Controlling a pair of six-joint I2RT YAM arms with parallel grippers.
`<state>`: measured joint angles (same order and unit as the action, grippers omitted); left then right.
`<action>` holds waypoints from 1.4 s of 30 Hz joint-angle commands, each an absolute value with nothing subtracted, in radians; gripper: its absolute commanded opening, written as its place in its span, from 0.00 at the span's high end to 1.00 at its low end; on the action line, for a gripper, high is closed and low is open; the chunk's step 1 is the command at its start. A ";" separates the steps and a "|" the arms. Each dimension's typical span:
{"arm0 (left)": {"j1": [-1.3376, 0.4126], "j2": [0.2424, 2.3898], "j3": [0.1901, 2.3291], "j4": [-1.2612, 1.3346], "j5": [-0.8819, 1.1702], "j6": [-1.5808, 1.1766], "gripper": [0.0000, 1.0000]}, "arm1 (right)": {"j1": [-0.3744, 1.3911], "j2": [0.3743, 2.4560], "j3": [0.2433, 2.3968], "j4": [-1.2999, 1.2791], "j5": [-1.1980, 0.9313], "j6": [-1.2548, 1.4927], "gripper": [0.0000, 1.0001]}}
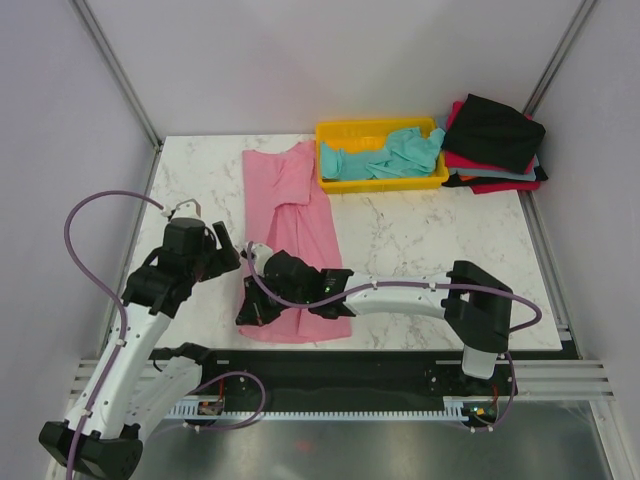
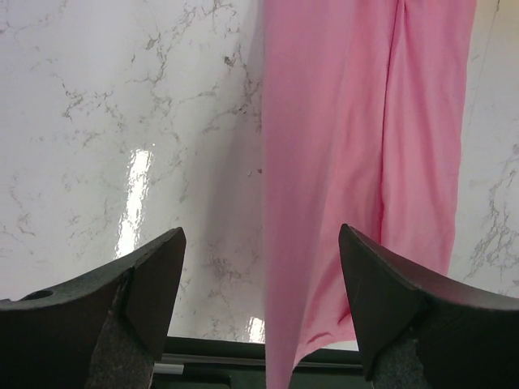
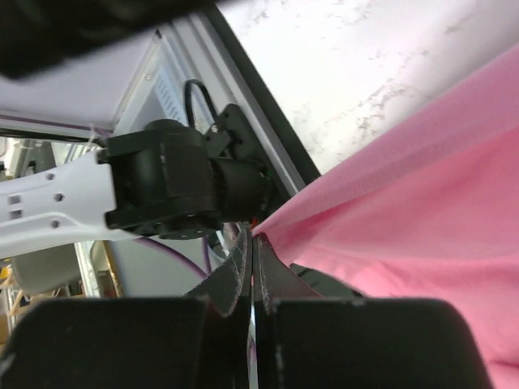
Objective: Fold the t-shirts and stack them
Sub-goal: Fold the tshirt
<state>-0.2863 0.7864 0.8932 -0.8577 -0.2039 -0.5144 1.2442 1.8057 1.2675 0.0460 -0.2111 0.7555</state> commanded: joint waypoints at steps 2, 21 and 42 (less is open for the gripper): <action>-0.281 0.773 0.891 -0.828 -0.232 -0.480 0.16 | 1.247 1.828 1.266 0.153 -0.316 0.790 1.00; -0.279 0.790 0.888 -0.824 -0.219 -0.474 0.16 | 1.250 1.606 0.979 0.031 -0.089 0.730 1.00; -0.586 0.937 0.846 -1.072 -0.109 -0.882 0.28 | 1.057 1.358 0.707 -0.060 0.002 0.701 0.22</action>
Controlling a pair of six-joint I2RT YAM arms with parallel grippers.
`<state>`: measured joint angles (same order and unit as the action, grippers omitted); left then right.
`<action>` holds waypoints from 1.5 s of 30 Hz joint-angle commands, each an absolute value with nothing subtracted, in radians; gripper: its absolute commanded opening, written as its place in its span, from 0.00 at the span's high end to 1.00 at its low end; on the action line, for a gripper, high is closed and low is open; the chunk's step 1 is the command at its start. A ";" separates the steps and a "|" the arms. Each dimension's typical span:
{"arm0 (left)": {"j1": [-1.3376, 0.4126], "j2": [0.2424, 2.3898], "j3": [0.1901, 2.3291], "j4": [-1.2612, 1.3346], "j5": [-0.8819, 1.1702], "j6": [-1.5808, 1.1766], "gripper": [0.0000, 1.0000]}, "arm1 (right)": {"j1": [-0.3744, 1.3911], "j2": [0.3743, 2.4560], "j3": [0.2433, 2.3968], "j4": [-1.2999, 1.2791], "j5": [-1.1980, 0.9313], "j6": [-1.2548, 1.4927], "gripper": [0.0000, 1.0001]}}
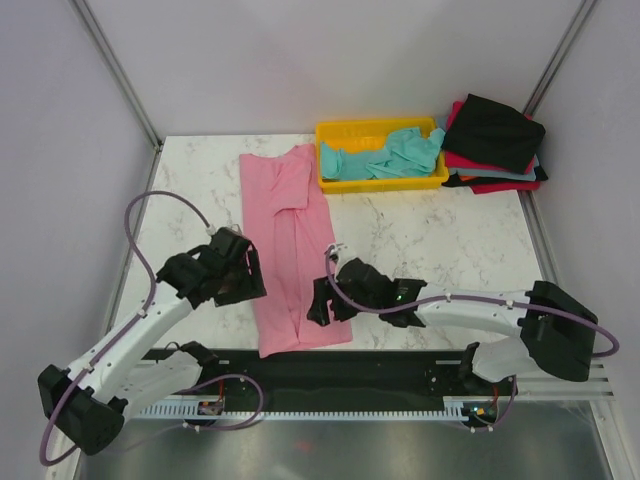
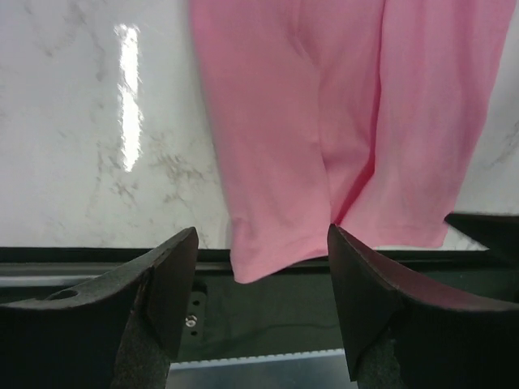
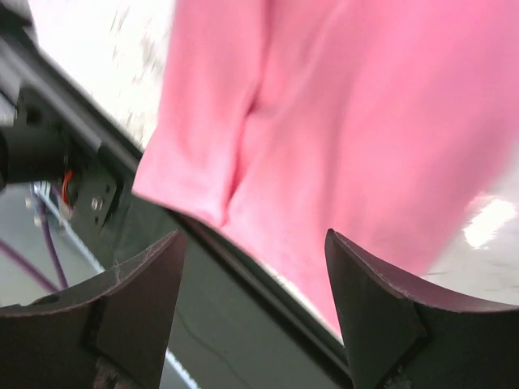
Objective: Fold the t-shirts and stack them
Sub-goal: Fold the tshirt
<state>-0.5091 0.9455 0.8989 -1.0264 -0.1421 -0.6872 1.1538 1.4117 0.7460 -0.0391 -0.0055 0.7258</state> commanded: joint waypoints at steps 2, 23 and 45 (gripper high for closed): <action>-0.673 0.927 0.813 -1.071 -0.121 -0.978 0.29 | 1.022 1.316 0.700 -0.093 -0.026 0.683 0.22; -0.951 0.993 0.537 -0.915 -0.150 -1.330 0.49 | 0.999 1.106 0.460 -0.132 -0.046 0.804 0.24; -0.962 0.902 0.426 -0.813 -0.242 -1.347 0.78 | 0.997 1.235 0.341 0.120 -0.149 0.911 0.50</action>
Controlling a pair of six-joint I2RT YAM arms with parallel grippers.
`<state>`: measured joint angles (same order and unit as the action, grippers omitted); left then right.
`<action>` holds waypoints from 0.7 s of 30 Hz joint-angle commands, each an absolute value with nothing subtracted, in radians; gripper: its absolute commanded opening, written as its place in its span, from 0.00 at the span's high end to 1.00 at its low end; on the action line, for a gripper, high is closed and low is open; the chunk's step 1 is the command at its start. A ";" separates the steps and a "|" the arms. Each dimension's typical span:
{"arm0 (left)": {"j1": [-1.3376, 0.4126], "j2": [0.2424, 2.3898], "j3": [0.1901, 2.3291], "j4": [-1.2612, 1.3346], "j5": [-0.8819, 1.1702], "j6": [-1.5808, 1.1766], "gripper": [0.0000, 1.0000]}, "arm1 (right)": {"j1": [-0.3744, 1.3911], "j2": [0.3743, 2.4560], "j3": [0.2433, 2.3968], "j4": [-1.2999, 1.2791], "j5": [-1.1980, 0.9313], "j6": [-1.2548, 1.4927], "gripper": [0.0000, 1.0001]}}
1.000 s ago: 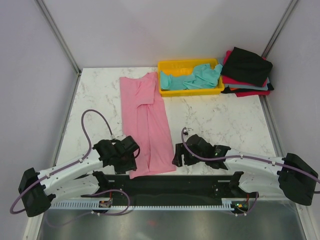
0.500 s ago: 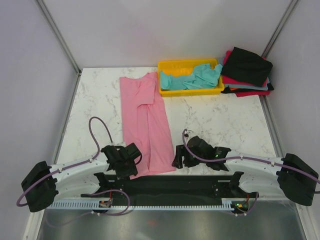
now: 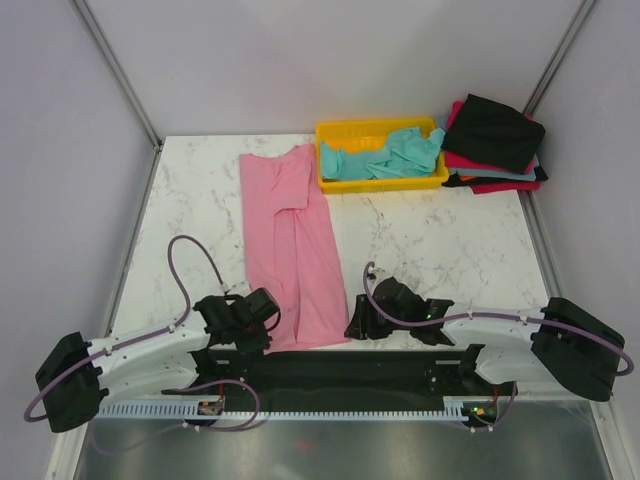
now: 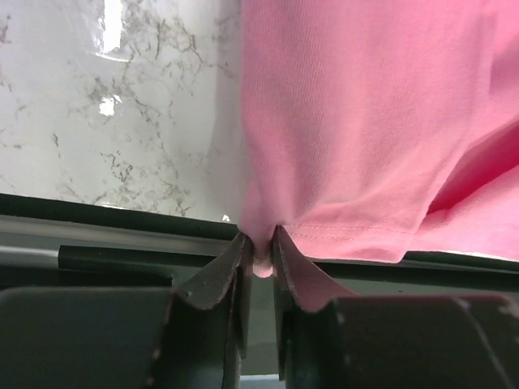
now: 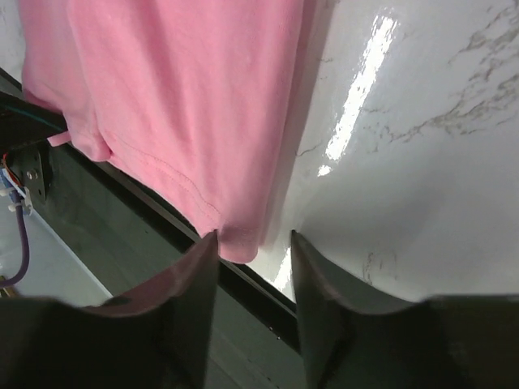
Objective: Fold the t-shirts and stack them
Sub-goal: Fold the tshirt
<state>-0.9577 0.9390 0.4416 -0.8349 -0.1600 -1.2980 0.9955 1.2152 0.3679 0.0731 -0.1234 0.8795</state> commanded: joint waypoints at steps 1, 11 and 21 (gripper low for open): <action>-0.962 0.897 0.422 -0.811 -0.244 -1.347 0.79 | 0.997 1.239 0.342 0.123 -0.150 0.913 0.56; -0.963 0.871 0.413 -0.805 -0.236 -1.338 0.83 | 1.035 1.305 0.318 0.219 -0.141 0.963 0.72; -0.983 0.818 0.465 -0.841 -0.161 -1.310 0.98 | 1.068 1.198 0.370 0.045 -0.069 0.957 1.00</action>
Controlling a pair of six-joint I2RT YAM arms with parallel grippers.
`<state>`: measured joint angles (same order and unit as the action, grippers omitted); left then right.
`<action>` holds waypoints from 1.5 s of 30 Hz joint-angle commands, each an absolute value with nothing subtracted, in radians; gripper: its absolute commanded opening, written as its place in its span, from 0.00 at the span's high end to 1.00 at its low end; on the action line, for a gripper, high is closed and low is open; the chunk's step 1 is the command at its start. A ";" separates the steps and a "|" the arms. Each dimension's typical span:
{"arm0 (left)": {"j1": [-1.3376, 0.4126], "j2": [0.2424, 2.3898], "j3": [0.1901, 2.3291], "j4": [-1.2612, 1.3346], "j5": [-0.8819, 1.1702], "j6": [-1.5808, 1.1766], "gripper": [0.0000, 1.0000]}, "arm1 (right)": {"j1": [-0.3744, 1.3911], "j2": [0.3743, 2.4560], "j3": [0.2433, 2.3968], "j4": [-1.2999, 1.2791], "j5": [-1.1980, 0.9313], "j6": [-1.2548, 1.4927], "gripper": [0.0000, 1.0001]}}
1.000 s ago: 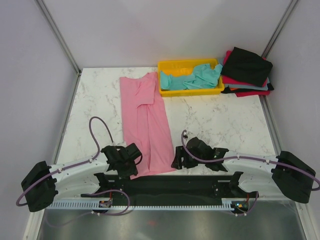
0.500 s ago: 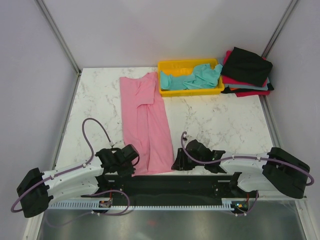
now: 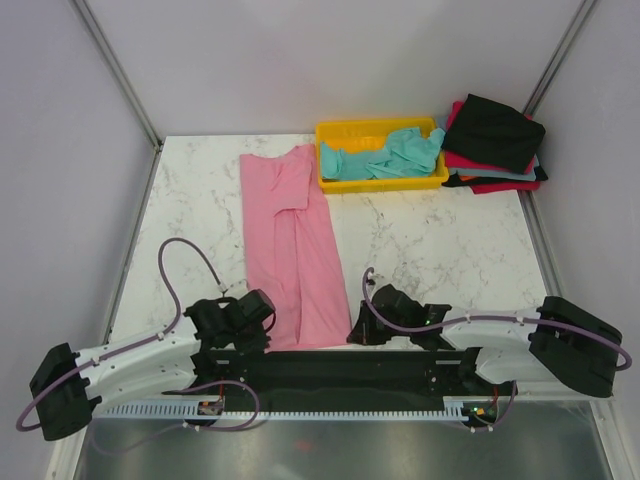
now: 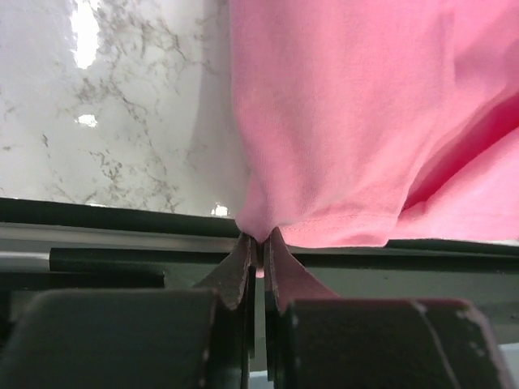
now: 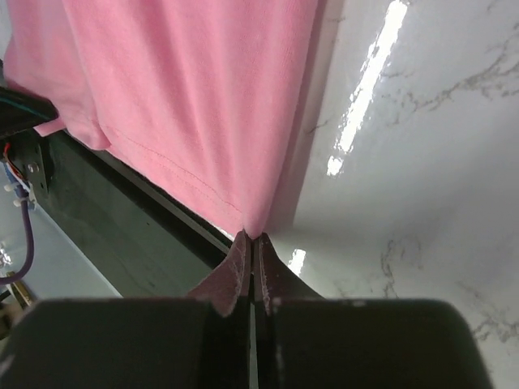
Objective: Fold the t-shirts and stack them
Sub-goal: Fold the tshirt
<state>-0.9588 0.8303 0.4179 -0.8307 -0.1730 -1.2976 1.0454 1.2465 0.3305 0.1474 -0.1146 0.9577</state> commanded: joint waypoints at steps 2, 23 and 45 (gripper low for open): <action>-1.006 0.810 0.497 -0.873 -0.166 -1.319 0.98 | 1.101 1.155 0.387 0.002 -0.055 0.972 1.00; -0.904 0.894 1.040 -1.210 -0.440 -1.018 0.98 | 0.947 1.245 0.903 -0.307 0.043 0.686 1.00; -0.284 1.392 1.238 -0.833 -0.075 -0.517 0.98 | 0.652 1.746 1.399 -0.322 -0.161 0.437 1.00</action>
